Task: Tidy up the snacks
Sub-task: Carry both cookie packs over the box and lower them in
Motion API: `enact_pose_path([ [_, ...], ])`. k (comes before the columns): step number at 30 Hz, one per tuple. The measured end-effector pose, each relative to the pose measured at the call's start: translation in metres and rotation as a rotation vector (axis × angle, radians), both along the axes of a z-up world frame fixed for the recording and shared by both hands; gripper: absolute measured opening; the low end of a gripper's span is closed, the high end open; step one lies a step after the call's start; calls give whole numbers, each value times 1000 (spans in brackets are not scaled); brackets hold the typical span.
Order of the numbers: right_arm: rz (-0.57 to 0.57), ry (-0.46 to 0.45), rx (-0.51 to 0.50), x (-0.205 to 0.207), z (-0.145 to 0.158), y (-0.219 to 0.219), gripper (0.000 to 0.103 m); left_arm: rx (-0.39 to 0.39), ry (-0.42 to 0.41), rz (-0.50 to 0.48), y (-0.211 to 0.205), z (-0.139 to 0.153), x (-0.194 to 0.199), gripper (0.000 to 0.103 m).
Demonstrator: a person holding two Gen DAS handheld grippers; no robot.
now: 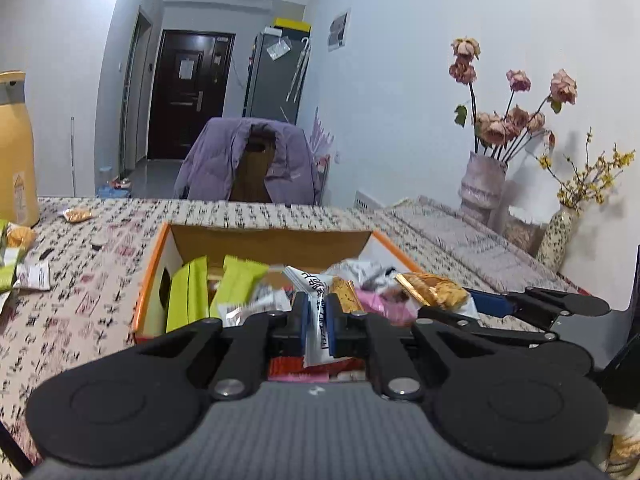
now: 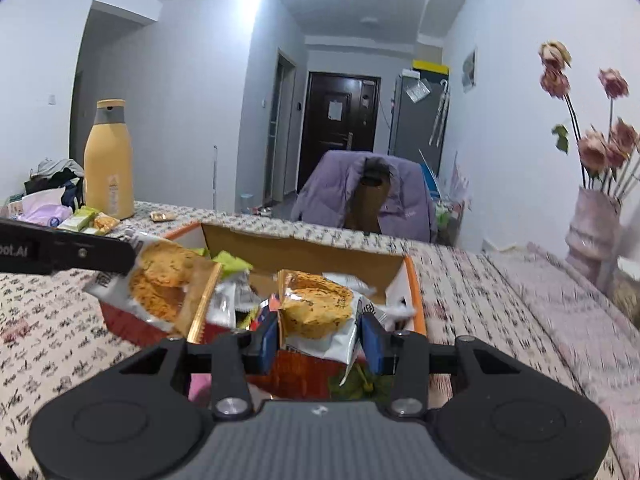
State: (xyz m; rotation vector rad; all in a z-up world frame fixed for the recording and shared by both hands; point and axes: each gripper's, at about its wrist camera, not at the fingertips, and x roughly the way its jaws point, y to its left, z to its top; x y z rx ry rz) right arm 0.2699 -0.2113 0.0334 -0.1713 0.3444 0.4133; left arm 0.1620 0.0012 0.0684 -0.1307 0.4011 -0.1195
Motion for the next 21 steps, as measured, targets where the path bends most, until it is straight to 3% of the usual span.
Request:
enact_pose_path([
  [9,19,-25,13,27,9,20,42,3,-55,34,6,11,25,10],
  [21,-1,-24,53,73,6,31,42,-40,-57,99,23,6,72,10],
])
